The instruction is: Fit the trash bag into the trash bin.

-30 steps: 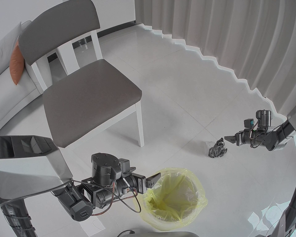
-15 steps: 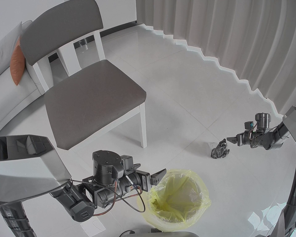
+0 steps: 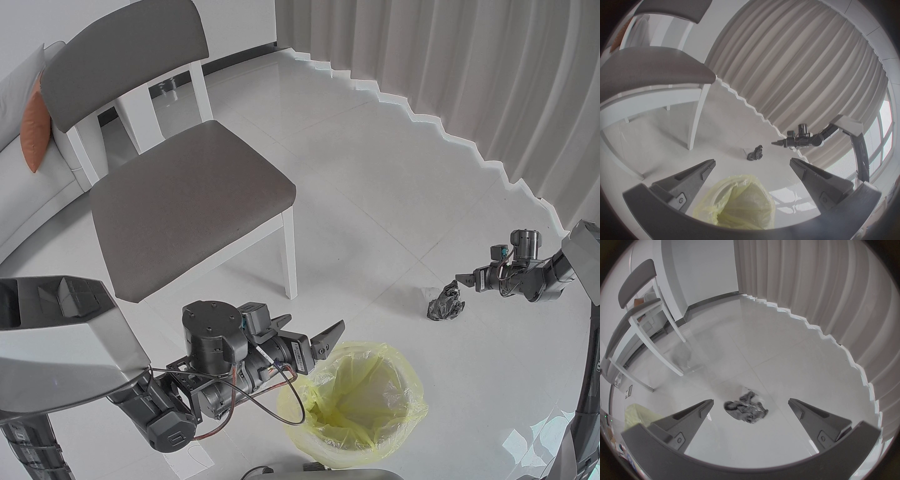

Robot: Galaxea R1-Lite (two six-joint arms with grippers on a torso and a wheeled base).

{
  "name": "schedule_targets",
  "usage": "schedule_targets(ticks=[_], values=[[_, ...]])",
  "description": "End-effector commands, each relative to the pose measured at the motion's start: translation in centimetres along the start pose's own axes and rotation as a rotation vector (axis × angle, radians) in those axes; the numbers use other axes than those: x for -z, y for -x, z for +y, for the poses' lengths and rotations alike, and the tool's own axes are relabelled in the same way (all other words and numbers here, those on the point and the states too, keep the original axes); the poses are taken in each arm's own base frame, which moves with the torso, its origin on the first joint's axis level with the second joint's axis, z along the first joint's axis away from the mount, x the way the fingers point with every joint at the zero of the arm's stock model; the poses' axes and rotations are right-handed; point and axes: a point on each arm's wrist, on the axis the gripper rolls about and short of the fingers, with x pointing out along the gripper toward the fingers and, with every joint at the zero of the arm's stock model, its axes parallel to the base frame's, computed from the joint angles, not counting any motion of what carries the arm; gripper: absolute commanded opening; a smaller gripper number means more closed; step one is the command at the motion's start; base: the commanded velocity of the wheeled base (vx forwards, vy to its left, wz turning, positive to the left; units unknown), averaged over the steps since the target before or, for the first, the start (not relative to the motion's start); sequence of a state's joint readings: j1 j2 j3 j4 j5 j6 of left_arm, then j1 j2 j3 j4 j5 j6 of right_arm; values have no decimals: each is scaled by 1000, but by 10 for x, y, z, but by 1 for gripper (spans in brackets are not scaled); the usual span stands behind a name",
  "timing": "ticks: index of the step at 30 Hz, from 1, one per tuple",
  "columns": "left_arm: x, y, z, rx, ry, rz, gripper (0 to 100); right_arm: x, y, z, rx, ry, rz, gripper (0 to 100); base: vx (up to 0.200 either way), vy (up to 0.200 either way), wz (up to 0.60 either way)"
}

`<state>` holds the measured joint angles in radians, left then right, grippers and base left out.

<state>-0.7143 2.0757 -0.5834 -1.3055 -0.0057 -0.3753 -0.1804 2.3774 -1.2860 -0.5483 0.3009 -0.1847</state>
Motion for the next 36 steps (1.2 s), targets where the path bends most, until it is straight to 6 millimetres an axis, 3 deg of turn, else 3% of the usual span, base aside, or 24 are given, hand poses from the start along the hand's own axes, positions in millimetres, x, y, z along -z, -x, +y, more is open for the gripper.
schedule_targets(ticks=[1, 5, 8, 20, 29, 36], values=[[6, 0, -3, 0, -37, 41, 100, 15, 1, 4, -10, -32, 39, 100, 200, 200, 0], [-2, 4, -27, 30, -37, 71, 100, 23, 11, -12, 24, -40, 17, 100, 200, 200, 0], [-5, 2, -33, -14, 13, 55, 100, 23, 18, -15, 38, -40, 2, 100, 0, 0, 0], [-5, 12, -25, -140, -8, 156, 100, 6, 14, -6, 21, -21, -39, 100, 0, 0, 0], [-5, 12, -11, -288, -41, 124, 100, 5, -13, -5, 6, -8, -52, 100, 0, 0, 0], [-12, 7, -7, -300, -62, 98, 100, 30, -57, -11, -9, -32, 30, 100, 0, 0, 0]])
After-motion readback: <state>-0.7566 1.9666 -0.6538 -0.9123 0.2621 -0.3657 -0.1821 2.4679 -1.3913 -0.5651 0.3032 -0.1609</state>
